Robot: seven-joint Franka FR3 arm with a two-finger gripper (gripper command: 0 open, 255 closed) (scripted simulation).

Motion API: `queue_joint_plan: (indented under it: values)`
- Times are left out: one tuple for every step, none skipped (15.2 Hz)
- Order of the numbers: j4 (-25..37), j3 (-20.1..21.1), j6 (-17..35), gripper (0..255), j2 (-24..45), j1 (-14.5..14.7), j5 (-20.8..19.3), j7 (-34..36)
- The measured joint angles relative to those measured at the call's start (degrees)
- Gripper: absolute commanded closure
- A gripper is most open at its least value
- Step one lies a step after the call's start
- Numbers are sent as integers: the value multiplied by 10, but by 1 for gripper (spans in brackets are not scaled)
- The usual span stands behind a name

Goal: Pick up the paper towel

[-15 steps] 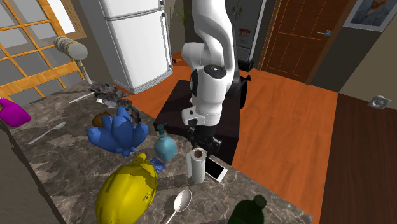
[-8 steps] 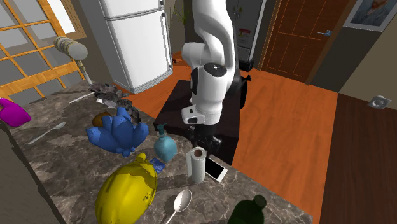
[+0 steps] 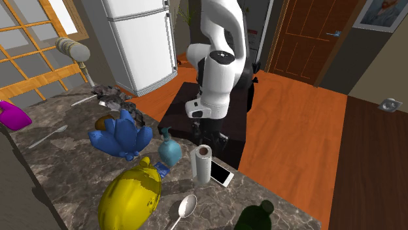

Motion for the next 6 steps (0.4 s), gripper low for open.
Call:
queue_joint_plan:
  values:
    - [1,-1,-8,255,-7,2,5,-4]
    - [3,-3,-17,255,-15,4,10,-8]
    - [5,-5,-26,255,-22,6,15,-13]
    - [8,-7,-35,255,-29,7,19,-17]
    - [9,-8,-44,255,-37,9,24,-21]
    - [12,-9,-50,255,-39,10,25,-22]
